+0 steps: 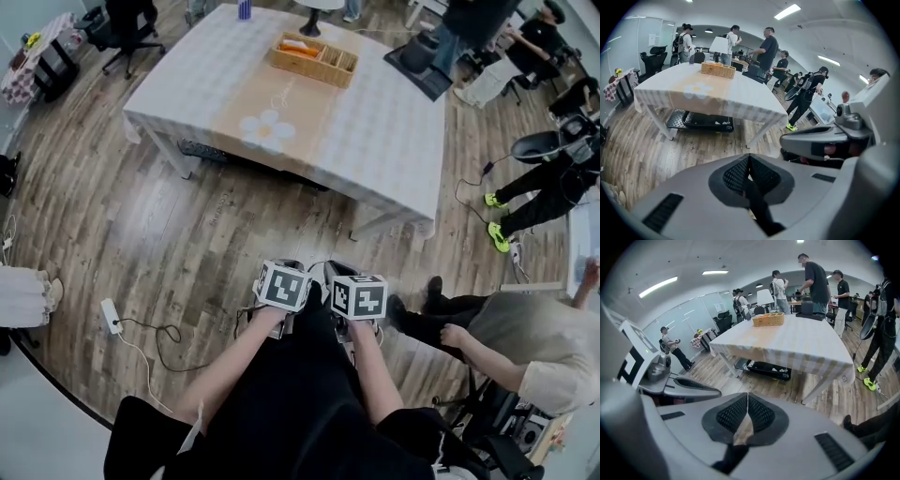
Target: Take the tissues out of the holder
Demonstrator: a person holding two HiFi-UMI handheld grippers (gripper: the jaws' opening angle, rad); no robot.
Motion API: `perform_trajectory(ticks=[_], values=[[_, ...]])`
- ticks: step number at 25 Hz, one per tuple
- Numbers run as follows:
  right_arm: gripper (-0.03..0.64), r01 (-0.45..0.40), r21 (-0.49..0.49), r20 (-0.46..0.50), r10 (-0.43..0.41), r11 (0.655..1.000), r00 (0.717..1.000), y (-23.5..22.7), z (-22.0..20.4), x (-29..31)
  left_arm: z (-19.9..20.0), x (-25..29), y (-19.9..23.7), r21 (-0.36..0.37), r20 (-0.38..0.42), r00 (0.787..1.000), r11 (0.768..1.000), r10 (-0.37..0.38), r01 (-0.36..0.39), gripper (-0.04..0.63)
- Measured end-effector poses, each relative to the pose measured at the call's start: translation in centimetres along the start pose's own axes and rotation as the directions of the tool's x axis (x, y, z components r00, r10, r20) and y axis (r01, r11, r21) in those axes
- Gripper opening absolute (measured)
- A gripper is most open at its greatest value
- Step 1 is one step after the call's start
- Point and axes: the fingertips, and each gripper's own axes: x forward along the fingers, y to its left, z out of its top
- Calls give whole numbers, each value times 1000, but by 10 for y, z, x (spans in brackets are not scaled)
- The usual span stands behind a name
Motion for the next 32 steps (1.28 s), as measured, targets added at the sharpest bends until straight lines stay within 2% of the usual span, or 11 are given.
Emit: perform_trajectory(ticks=[8, 19, 32], values=[[15, -63, -39, 1, 63, 997, 998, -19, 51, 28, 50, 24, 9, 1, 9, 999, 999, 52, -53, 2], [14, -101, -101, -29, 98, 990, 995, -73, 126, 52, 132, 59, 13, -50, 24, 993, 992, 114, -113, 2], [14, -189, -155, -79, 178, 970, 981, -115, 176, 81, 192, 96, 19, -121, 6, 984, 977, 176, -174, 2]])
